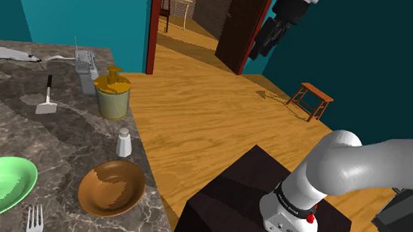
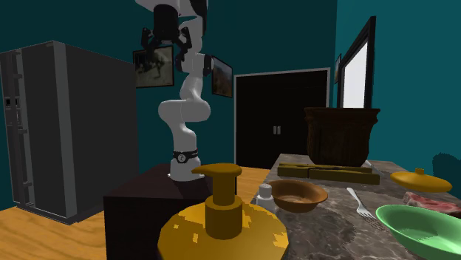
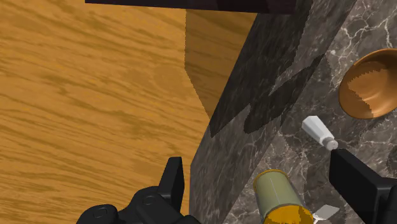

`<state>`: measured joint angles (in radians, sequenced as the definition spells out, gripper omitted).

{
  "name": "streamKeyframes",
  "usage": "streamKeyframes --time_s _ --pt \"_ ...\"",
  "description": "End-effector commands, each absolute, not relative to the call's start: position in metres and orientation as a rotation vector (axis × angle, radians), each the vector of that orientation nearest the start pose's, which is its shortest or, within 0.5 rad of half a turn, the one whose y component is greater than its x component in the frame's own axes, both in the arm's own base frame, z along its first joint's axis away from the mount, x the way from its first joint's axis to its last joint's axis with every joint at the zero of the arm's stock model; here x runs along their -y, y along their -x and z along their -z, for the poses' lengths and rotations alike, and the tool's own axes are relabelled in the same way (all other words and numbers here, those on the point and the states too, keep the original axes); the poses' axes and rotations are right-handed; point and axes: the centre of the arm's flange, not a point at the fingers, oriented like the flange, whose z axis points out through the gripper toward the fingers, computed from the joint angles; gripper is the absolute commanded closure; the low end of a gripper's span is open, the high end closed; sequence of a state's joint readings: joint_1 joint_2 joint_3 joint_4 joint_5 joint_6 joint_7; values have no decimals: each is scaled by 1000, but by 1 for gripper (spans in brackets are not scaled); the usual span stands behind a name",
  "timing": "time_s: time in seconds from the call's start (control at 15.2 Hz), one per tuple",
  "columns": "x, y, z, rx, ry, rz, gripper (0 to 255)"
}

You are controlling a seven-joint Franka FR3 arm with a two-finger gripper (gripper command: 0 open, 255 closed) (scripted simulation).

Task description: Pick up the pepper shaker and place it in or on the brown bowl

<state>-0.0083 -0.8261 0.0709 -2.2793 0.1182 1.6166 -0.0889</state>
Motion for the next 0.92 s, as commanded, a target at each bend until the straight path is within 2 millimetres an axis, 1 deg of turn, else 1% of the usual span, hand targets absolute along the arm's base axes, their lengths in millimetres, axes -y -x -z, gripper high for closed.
streamKeyframes --time_s 0.0,0.86 --pt "-40 -298 -643 210 3062 251 0" --pt "-147 -370 -529 193 3056 241 0"
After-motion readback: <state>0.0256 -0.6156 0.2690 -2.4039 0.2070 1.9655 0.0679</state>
